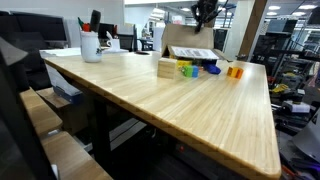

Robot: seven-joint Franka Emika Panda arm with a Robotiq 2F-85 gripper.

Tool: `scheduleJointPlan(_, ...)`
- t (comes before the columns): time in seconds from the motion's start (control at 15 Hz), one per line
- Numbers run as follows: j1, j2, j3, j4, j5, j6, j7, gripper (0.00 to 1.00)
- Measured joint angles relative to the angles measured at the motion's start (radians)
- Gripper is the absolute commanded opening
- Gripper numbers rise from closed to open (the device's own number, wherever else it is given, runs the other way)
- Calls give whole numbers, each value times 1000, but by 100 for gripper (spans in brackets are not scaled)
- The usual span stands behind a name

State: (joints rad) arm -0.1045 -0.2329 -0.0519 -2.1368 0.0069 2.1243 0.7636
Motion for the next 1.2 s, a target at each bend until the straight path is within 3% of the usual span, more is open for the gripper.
scheduleJointPlan(0.67,-26,-9,11,-4,-103,125,105,4)
scheduleJointPlan(1.2,-38,-10,34,-28,-250,209,258,2)
